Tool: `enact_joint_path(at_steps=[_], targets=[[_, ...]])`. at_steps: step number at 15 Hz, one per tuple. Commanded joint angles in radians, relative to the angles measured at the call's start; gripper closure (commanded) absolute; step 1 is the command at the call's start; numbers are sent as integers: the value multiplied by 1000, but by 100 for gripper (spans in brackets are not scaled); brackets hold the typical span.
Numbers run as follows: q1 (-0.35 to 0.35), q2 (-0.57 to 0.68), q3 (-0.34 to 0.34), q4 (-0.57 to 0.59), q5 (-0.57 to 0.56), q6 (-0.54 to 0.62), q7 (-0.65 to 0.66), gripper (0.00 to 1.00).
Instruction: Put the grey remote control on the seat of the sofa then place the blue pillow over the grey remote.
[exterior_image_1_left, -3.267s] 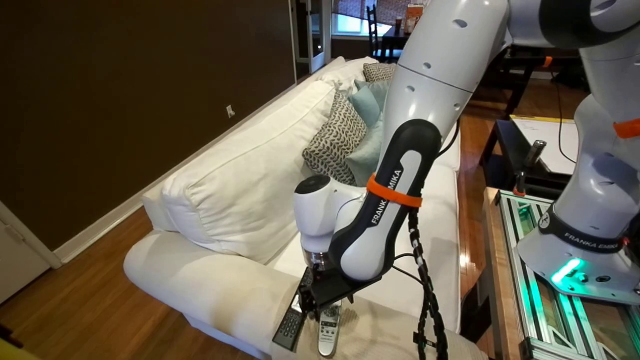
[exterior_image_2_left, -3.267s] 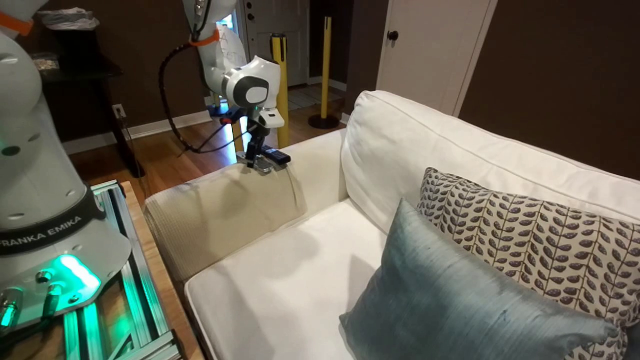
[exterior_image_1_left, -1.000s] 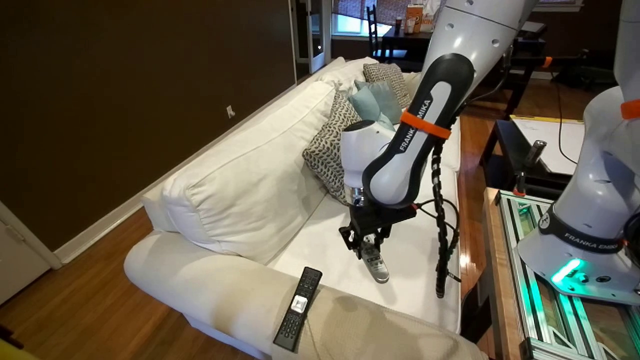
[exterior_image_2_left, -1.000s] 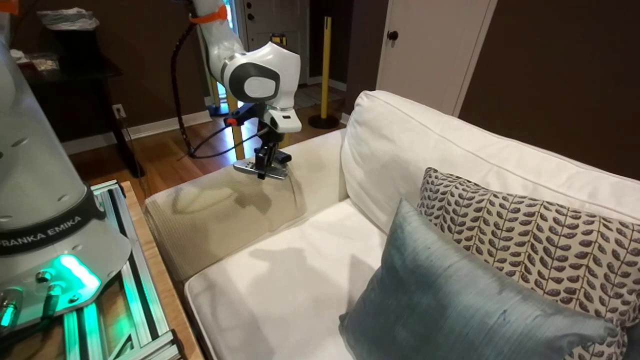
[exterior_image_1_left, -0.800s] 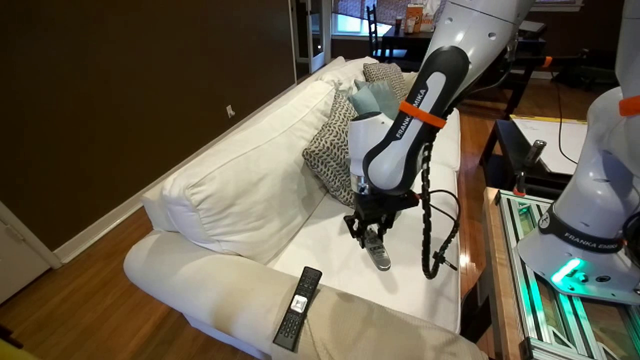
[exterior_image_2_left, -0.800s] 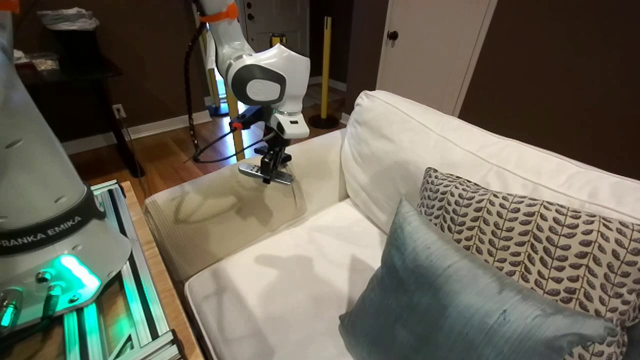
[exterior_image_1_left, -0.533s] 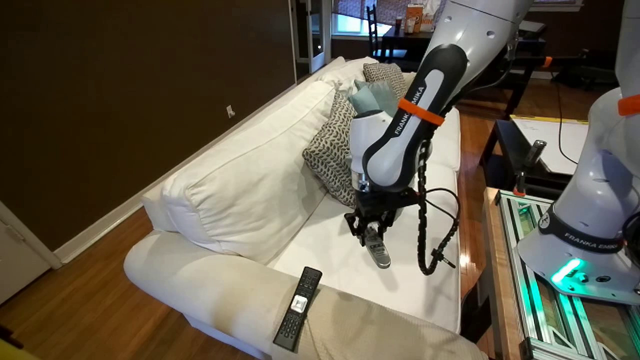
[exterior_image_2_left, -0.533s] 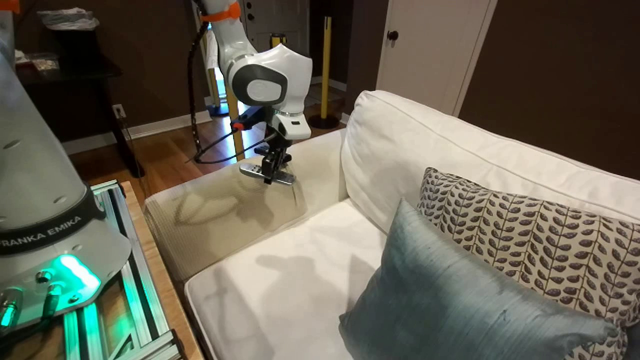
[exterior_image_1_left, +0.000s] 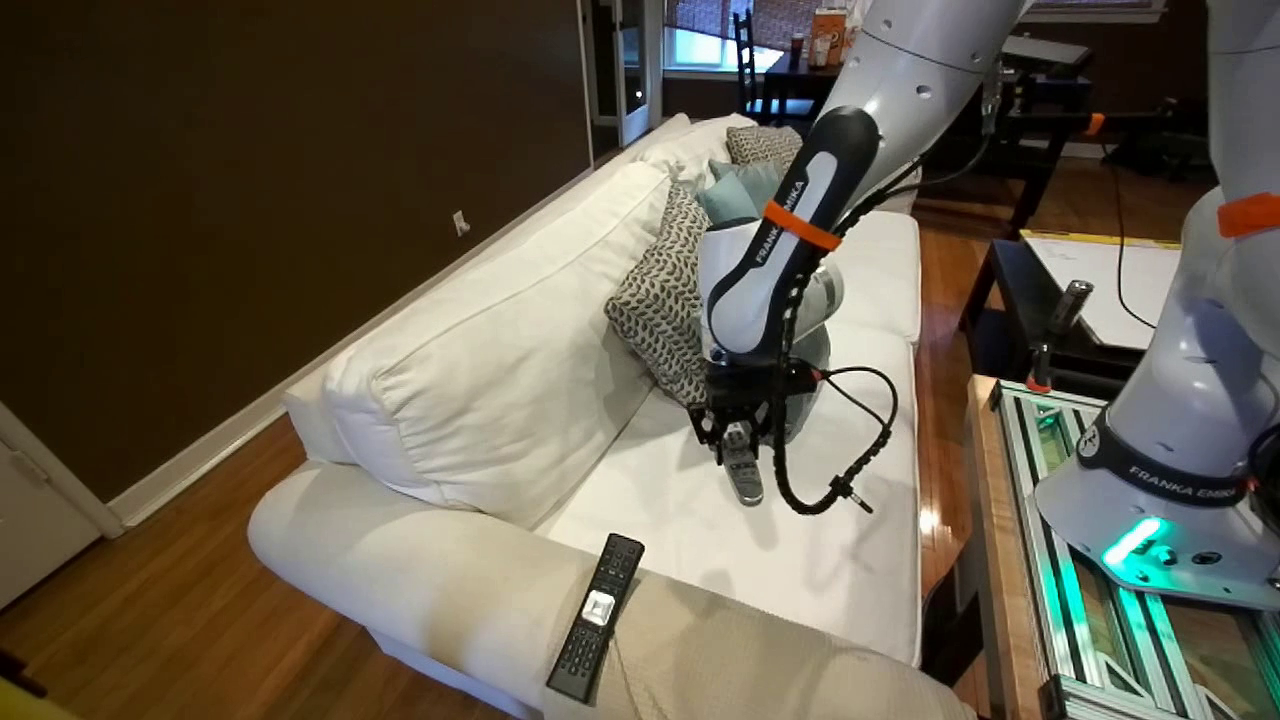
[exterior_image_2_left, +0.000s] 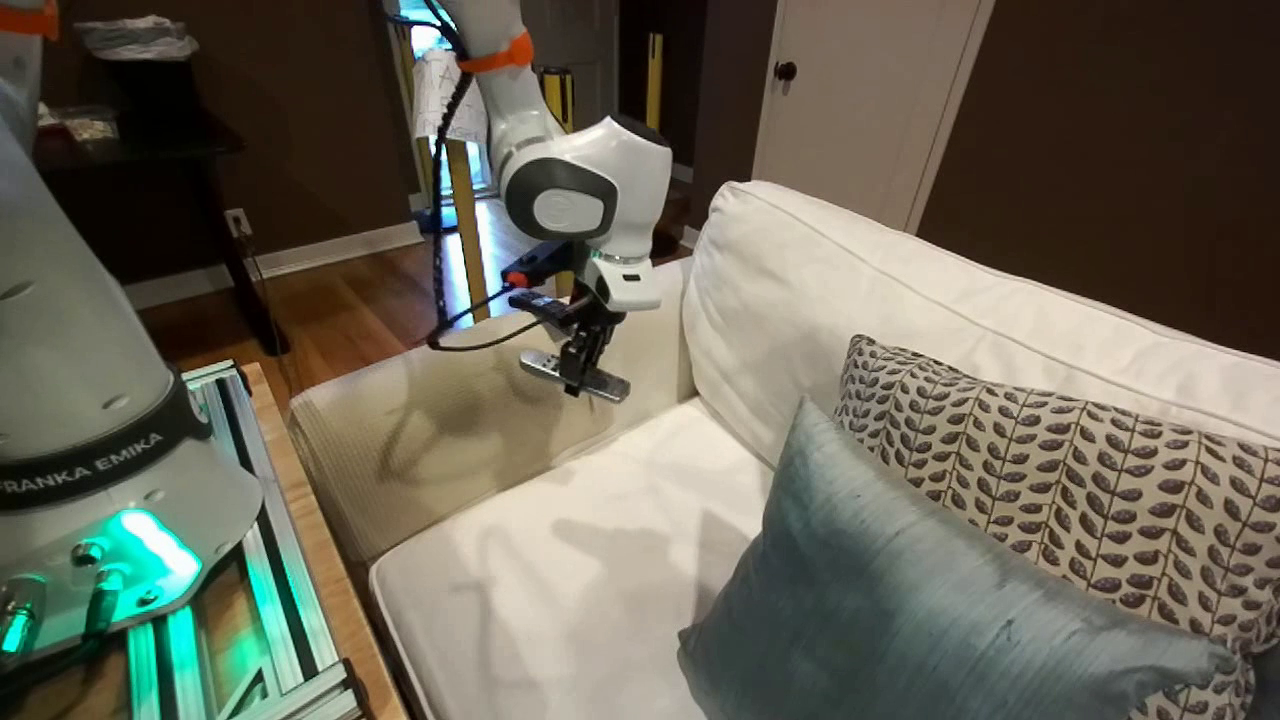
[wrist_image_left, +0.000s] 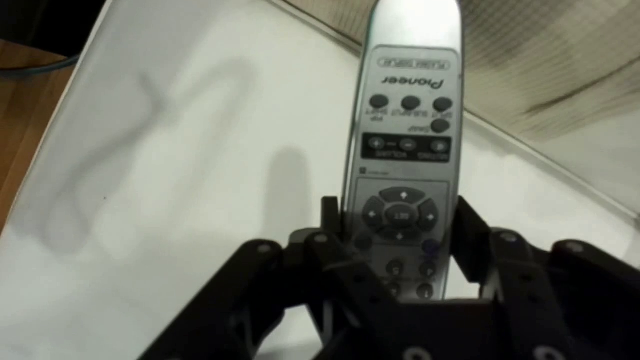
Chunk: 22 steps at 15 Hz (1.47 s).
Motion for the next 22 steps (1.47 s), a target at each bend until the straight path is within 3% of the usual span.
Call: enact_joint_path(at_steps=[1,7,11,20,21,22], targets=[[-34,164,-29,154,47,-10,-3,71],[-103,406,-11,411,137,-8,5,71],[-93,544,-30,558,148,-8,54,71],[-113,739,-18,747,140,-43,132,71],[-115,746,-16,752,144,-34,137,26],[-120,744,-11,751,144,-39,136,20]])
